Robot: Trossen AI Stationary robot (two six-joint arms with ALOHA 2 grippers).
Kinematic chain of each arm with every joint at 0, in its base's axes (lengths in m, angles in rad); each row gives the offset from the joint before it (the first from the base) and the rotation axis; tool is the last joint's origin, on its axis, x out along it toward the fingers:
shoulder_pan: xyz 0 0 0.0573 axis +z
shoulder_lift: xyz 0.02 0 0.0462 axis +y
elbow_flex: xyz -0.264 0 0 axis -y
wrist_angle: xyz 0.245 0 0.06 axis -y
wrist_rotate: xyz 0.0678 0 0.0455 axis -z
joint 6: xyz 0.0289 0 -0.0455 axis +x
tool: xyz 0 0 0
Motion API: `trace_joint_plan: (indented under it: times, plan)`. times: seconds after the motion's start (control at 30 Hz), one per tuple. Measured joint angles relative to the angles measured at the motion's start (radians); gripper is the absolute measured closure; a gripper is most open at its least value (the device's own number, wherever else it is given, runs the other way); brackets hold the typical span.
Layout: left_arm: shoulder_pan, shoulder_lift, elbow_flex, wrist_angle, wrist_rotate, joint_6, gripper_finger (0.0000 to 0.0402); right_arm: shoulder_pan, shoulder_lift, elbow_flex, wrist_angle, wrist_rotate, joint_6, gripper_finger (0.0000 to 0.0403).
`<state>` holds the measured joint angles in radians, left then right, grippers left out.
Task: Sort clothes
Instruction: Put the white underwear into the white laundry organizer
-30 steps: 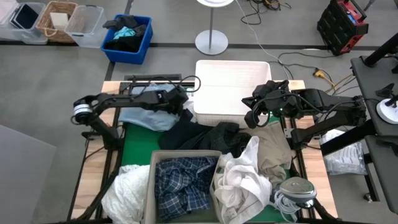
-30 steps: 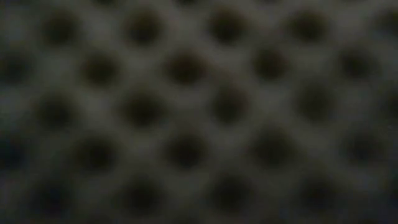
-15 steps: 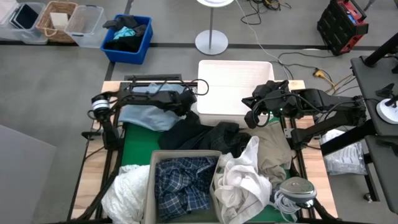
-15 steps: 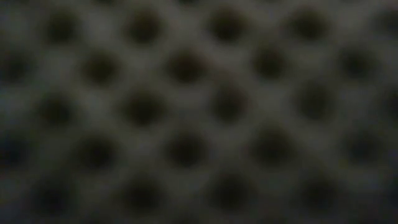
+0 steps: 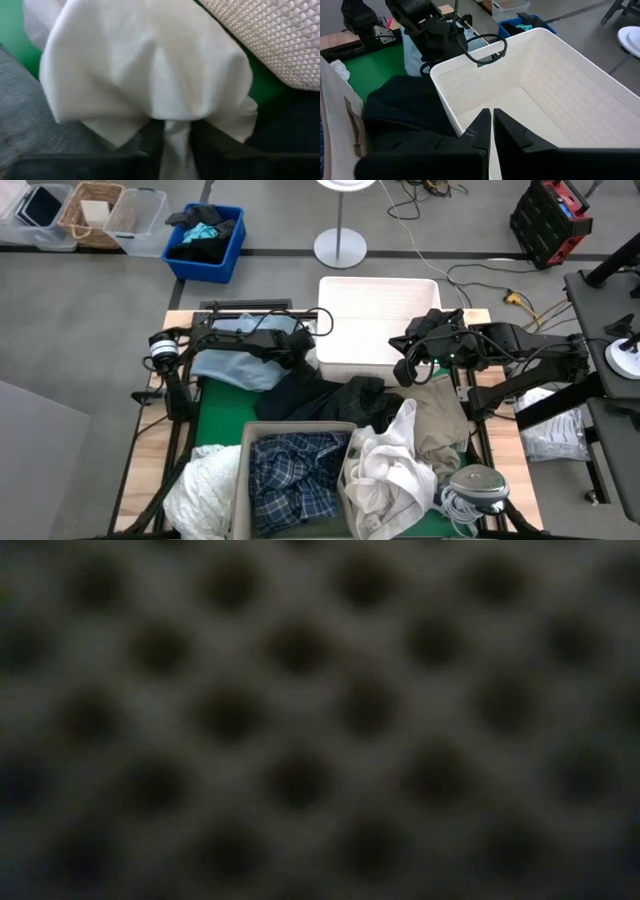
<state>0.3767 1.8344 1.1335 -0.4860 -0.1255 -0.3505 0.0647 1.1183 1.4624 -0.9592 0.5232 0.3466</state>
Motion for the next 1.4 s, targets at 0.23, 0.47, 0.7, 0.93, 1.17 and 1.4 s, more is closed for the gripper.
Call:
trace_joint_plan:
  times: [0.23, 0.47, 0.7, 0.93, 1.17, 1.4]
  plan:
    - [0.0, -0.097, -0.002, -0.05, 0.027, -0.005, 0.0392, 0.0, 0.0, 0.0, 0.0, 0.0, -0.004, 0.039]
    - [0.008, -0.289, -0.002, -0.116, 0.032, -0.005, 0.04, 0.0, 0.0, 0.0, 0.0, 0.0, -0.032, 0.039]
    - [0.006, -0.515, 0.026, -0.119, 0.061, 0.012, 0.0401, 0.0, 0.0, 0.0, 0.001, 0.001, -0.051, 0.039]
    - [0.006, -0.632, 0.164, -0.149, 0.027, 0.032, 0.0401, 0.0, 0.0, 0.0, 0.008, 0.001, -0.061, 0.039]
    - [0.006, -0.556, 0.418, -0.067, 0.011, 0.11, 0.0401, 0.0, 0.0, 0.0, 0.008, 0.009, -0.078, 0.039]
    - [0.001, -0.375, 0.707, -0.212, 0.064, 0.19, 0.0402, 0.0, -0.006, 0.0, 0.009, 0.053, -0.043, 0.039]
